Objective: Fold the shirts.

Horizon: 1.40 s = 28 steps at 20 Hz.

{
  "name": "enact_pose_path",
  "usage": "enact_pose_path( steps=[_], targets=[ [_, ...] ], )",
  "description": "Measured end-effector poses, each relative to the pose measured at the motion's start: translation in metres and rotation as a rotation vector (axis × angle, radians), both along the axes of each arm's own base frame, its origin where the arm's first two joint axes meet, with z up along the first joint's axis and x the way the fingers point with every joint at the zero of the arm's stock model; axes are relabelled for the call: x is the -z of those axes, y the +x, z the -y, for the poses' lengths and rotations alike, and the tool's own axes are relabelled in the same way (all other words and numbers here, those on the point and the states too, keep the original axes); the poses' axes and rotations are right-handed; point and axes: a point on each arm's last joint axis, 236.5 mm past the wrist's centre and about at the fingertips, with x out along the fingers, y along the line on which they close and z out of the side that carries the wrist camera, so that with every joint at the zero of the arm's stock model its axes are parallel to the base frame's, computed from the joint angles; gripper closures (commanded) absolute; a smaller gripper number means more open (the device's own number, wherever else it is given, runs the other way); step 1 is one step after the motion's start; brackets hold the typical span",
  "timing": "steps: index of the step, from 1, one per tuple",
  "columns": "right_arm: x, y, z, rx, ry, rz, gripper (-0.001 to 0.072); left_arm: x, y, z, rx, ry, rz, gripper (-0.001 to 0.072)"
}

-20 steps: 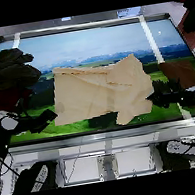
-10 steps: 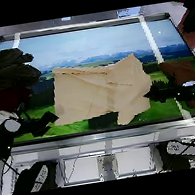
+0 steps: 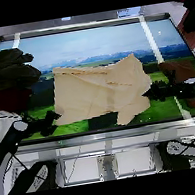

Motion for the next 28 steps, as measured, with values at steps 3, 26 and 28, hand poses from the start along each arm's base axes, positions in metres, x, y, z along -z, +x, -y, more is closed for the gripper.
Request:
enact_pose_path(
  steps=[3,26,28],
  targets=[
    [-0.001,-0.001,-0.002,-0.008,0.006,0.001,0.0679,0.008,0.003,0.002,-0.020,-0.019,-0.013,0.0524],
    [-0.471,-0.100,0.009,0.196,-0.815,1.134,0.0683,-0.591,-0.021,-0.027,0.142,0.786,1.575,0.0696],
    [-0.485,-0.096,0.003,0.205,-0.769,1.175,0.0682,-0.566,-0.004,-0.029,0.210,0.798,1.459,0.0696]
  ],
)
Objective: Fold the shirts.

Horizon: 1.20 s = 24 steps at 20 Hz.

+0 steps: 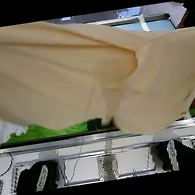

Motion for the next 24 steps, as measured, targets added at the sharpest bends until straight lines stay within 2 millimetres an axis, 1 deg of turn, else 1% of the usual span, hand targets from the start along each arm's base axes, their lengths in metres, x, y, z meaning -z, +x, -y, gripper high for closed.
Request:
enact_pose_path(
  steps=[1,2,3,5,6,7,9,10,11,12,13,14,15,16,17,18,19,20,22,23,24],
  targets=[
    [0.003,0.009,-0.002,-0.041,0.042,-0.018,0.0682,0.026,0.018,0.001,0.011,0.011,-0.108,0.0696],
    [0.012,0.022,-0.003,-0.090,0.099,-0.051,0.0682,0.056,0.037,0.002,0.027,0.020,-0.219,0.0696],
    [0.025,0.036,-0.001,-0.132,0.158,-0.097,0.0682,0.093,0.059,0.003,0.048,0.021,-0.344,0.0696],
    [0.068,0.069,0.008,-0.201,0.267,-0.220,0.0682,0.166,0.098,0.007,0.091,0.020,-0.559,0.0697],
    [0.098,0.087,0.013,-0.226,0.322,-0.294,0.0681,0.204,0.118,0.010,0.107,0.015,-0.649,0.0697],
    [0.129,0.104,0.017,-0.239,0.367,-0.366,0.0682,0.237,0.137,0.010,0.113,0.010,-0.716,0.0697],
    [0.197,0.141,0.021,-0.233,0.438,-0.500,0.0682,0.299,0.175,0.008,0.096,-0.022,-0.817,0.0697],
    [0.232,0.159,0.020,-0.221,0.466,-0.558,0.0682,0.324,0.192,0.006,0.075,-0.055,-0.849,0.0697],
    [0.260,0.176,0.019,-0.202,0.487,-0.595,0.0682,0.348,0.210,0.002,0.047,-0.094,-0.872,0.0696],
    [0.289,0.193,0.016,-0.181,0.504,-0.628,0.0681,0.368,0.223,0.000,0.025,-0.127,-0.887,0.0695],
    [0.313,0.209,0.014,-0.155,0.518,-0.642,0.0680,0.387,0.236,-0.002,0.005,-0.162,-0.897,0.0695],
    [0.333,0.226,0.010,-0.127,0.536,-0.644,0.0674,0.404,0.246,-0.003,-0.011,-0.200,-0.906,0.0633],
    [0.350,0.243,0.007,-0.093,0.554,-0.632,0.0592,0.417,0.253,-0.003,-0.020,-0.225,-0.916,0.0372],
    [0.361,0.257,0.005,-0.059,0.568,-0.612,0.0424,0.428,0.259,-0.004,-0.027,-0.250,-0.919,0.0079],
    [0.369,0.269,0.005,-0.025,0.573,-0.586,0.0305,0.432,0.264,-0.005,-0.035,-0.265,-0.910,0.0008],
    [0.373,0.280,0.006,0.013,0.575,-0.549,0.0304,0.433,0.270,-0.006,-0.041,-0.282,-0.899,0.0012],
    [0.373,0.288,0.009,0.041,0.574,-0.520,0.0304,0.428,0.276,-0.008,-0.046,-0.293,-0.876,0.0012],
    [0.368,0.295,0.014,0.064,0.570,-0.487,0.0305,0.417,0.283,-0.012,-0.050,-0.300,-0.848,0.0012],
    [0.351,0.300,0.029,0.086,0.543,-0.434,0.0305,0.384,0.291,-0.022,-0.041,-0.295,-0.795,0.0012],
    [0.340,0.297,0.039,0.088,0.516,-0.419,0.0306,0.364,0.291,-0.027,-0.030,-0.281,-0.770,0.0012],
    [0.331,0.291,0.051,0.092,0.486,-0.413,0.0305,0.343,0.286,-0.032,-0.019,-0.253,-0.748,0.0012]
  ],
)
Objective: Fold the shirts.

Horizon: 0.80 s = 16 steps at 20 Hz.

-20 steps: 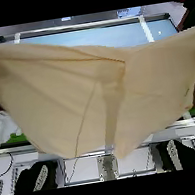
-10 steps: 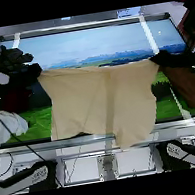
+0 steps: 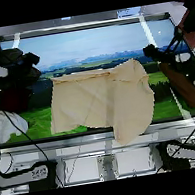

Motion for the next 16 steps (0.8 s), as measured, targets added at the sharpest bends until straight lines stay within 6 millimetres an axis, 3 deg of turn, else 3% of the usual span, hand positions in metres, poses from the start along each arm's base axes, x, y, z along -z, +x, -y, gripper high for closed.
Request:
enact_pose_path(
  steps=[3,5,7,9,13,16],
  targets=[
    [-0.005,-0.043,0.039,-0.030,-0.083,-0.107,0.0305,-0.039,-0.034,-0.018,0.057,0.092,0.003,0.0013],
    [0.016,-0.090,0.060,-0.058,-0.120,-0.259,0.0305,-0.029,-0.074,-0.027,0.090,0.142,-0.088,0.0013],
    [0.047,-0.145,0.072,-0.070,-0.104,-0.424,0.0305,0.002,-0.123,-0.028,0.109,0.144,-0.212,0.0013],
    [0.079,-0.194,0.068,-0.067,-0.014,-0.555,0.0305,0.043,-0.173,-0.018,0.108,0.085,-0.335,0.0013],
    [0.130,-0.265,0.024,-0.112,0.206,-0.755,0.0305,0.113,-0.255,0.020,0.128,-0.082,-0.535,0.0012],
    [0.156,-0.301,-0.003,-0.134,0.313,-0.864,0.0305,0.144,-0.299,0.042,0.158,-0.176,-0.665,0.0013]
  ],
)
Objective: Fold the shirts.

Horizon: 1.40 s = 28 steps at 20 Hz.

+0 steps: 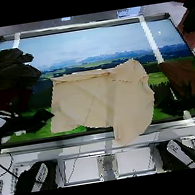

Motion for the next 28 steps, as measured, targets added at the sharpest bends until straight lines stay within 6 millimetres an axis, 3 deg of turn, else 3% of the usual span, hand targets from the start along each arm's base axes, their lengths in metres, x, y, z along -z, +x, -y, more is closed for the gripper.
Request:
enact_pose_path(
  steps=[3,8,15,18,23,28],
  targets=[
    [0.017,-0.023,-0.018,0.016,0.061,-0.073,0.0306,0.014,-0.019,0.009,-0.001,-0.037,-0.059,0.0013],
    [0.031,-0.036,-0.032,0.063,0.108,-0.122,0.0342,0.020,-0.026,0.014,-0.008,-0.058,-0.081,0.0013],
    [0.044,-0.032,-0.049,0.058,0.099,-0.113,0.0351,0.022,-0.025,0.014,-0.017,-0.057,-0.076,0.0013],
    [0.048,-0.018,-0.053,0.068,0.071,-0.074,0.0666,0.022,-0.023,0.013,-0.018,-0.054,-0.069,0.0013],
    [0.044,-0.005,-0.057,0.078,0.073,-0.039,0.0678,0.027,-0.026,0.013,-0.027,-0.057,-0.080,0.0013],
    [0.035,0.003,-0.057,0.050,0.075,-0.005,0.0678,0.057,-0.047,0.017,-0.157,-0.095,-0.199,0.0014]
  ],
)
